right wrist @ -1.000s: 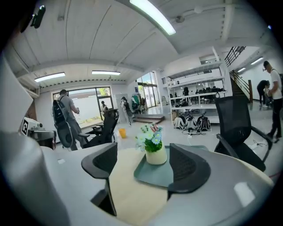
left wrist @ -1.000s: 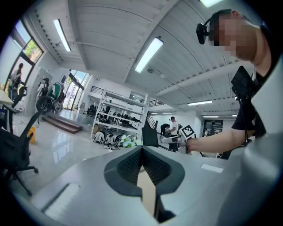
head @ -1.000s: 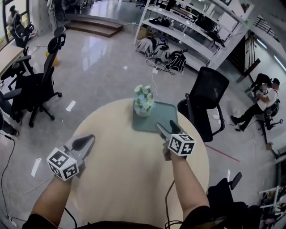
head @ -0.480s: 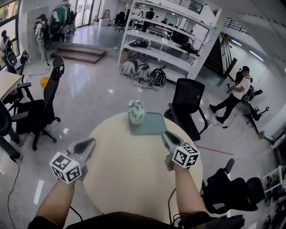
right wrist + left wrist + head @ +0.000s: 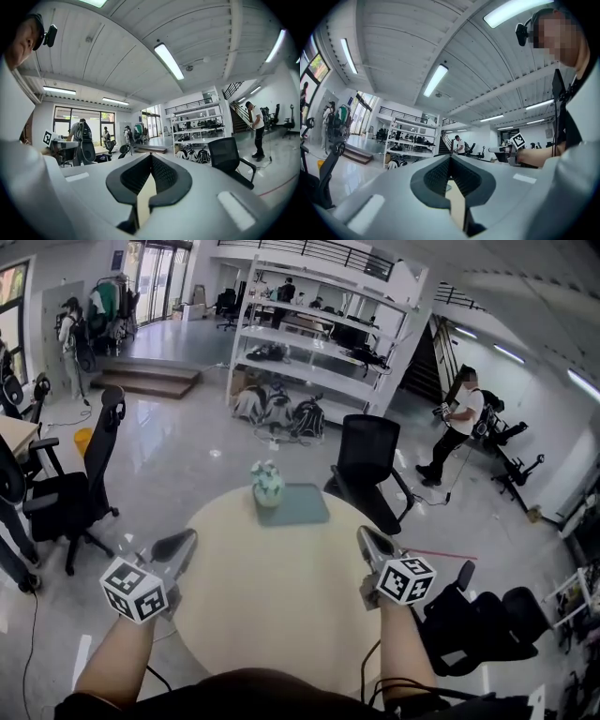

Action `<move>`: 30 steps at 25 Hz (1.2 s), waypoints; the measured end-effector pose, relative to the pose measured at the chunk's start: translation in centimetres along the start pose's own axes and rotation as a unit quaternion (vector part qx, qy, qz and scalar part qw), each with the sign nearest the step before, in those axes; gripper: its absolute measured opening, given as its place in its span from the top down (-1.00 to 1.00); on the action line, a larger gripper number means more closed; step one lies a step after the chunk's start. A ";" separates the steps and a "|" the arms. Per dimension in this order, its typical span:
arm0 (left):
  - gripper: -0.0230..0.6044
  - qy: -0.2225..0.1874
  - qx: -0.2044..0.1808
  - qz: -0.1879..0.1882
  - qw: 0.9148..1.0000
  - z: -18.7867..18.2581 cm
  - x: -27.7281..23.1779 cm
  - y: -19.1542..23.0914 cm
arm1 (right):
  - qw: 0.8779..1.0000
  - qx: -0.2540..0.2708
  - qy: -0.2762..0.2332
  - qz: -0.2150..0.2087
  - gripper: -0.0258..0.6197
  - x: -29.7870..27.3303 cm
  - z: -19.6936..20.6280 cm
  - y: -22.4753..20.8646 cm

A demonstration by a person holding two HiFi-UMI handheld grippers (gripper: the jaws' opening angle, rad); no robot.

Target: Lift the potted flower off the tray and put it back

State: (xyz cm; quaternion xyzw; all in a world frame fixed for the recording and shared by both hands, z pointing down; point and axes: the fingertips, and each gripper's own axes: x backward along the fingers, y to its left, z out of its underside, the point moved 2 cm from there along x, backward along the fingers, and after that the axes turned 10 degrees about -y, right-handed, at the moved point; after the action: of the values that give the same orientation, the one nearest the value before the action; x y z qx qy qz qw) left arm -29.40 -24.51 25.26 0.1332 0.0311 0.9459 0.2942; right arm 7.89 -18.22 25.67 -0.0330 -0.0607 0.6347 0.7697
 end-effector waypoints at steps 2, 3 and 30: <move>0.94 -0.003 -0.006 0.003 1.000 -1.0 -0.1 -1.8 | 1.000 0.003 -0.004 -0.002 0.88 2.1 -1.4 -0.2; 0.94 -0.006 -0.010 0.003 1.000 -1.4 -0.2 -2.8 | 1.000 0.006 -0.005 -0.005 0.88 3.2 -2.0 -0.4; 0.94 -0.009 0.013 0.006 1.000 0.8 -2.2 -22.4 | 0.995 0.007 0.001 -0.095 0.89 17.9 -3.3 -3.0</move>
State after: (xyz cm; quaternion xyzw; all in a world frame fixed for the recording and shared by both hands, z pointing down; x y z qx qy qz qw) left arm -15.14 -7.33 22.42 0.1462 0.0399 0.9460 0.2866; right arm 14.56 -1.10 23.70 -0.0223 -0.0581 0.5587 0.8270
